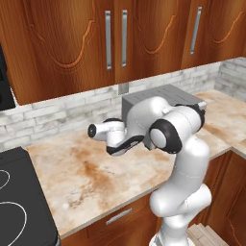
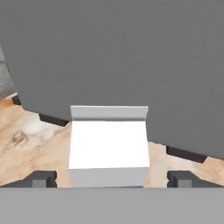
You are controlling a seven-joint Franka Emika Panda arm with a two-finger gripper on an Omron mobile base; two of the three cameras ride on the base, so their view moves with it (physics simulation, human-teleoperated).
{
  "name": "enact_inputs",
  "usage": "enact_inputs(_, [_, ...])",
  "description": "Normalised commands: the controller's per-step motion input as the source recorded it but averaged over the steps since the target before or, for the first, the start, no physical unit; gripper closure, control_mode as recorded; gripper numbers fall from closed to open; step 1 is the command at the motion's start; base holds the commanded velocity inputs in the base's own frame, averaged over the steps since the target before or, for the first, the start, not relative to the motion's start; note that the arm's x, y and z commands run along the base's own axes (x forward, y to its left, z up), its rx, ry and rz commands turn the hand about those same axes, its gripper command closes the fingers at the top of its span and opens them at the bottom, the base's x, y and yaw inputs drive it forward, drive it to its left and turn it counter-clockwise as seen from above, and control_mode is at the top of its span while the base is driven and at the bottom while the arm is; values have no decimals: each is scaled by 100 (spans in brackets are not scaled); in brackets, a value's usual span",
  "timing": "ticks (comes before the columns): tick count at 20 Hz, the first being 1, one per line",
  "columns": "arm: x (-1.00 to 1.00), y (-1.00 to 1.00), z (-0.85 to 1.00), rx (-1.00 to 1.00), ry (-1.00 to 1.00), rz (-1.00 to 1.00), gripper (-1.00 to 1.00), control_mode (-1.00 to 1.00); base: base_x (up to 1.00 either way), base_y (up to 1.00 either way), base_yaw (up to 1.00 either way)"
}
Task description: Move the drinks to the dining counter.
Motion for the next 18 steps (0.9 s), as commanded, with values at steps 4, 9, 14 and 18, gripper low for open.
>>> enact_inputs(4, [25,0,-24,-2,0,-2,-100,-100,0,0,0])
enact_inputs(9, [37,3,-34,-5,0,-1,-100,-100,0,0,0])
enact_inputs(14, [30,2,-26,-5,0,-1,-100,-100,0,0,0])
enact_inputs(18, [0,-1,-24,-2,0,-2,-100,-100,0,0,0])
